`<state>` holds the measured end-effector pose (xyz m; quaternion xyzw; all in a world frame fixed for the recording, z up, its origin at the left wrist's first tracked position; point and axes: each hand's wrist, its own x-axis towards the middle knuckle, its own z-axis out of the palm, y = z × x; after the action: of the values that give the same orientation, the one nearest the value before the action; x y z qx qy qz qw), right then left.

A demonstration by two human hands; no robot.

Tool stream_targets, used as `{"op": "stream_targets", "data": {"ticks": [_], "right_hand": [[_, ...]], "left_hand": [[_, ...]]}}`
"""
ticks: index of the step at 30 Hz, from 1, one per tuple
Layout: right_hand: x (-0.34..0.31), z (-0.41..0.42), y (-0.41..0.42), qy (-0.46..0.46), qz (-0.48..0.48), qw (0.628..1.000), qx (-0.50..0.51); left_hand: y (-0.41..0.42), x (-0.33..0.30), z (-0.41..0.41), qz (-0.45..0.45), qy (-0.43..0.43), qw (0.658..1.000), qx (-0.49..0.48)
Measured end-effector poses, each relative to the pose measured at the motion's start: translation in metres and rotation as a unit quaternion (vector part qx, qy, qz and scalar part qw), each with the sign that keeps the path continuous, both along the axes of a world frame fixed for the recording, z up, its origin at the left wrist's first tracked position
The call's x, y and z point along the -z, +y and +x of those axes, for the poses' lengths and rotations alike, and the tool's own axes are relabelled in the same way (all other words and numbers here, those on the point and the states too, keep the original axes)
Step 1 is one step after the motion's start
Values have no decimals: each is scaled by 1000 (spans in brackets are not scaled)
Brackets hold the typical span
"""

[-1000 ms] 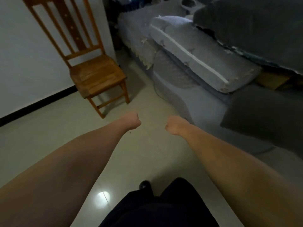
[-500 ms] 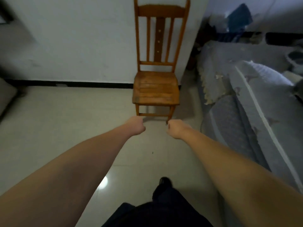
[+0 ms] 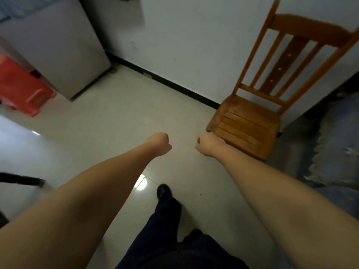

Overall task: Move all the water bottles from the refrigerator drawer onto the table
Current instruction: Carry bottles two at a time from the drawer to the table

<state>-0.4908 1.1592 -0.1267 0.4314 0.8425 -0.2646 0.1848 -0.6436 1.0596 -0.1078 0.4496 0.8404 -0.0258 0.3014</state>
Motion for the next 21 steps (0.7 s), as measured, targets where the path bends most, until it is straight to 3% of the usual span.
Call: {"op": "stream_targets", "data": {"ticks": [6,14,21], "right_hand": [[4,-75,36,-23,1,998,-53],[-24,-192,109,-48,52,997,-19],[-47,-327,120,-58,62,990,-111]], "left_hand": [[27,6,-68,11,-3,999,-38],[92,-19,-186,59,-11,997,-46],[82,-33,-305,80,-19,986,-148]]}}
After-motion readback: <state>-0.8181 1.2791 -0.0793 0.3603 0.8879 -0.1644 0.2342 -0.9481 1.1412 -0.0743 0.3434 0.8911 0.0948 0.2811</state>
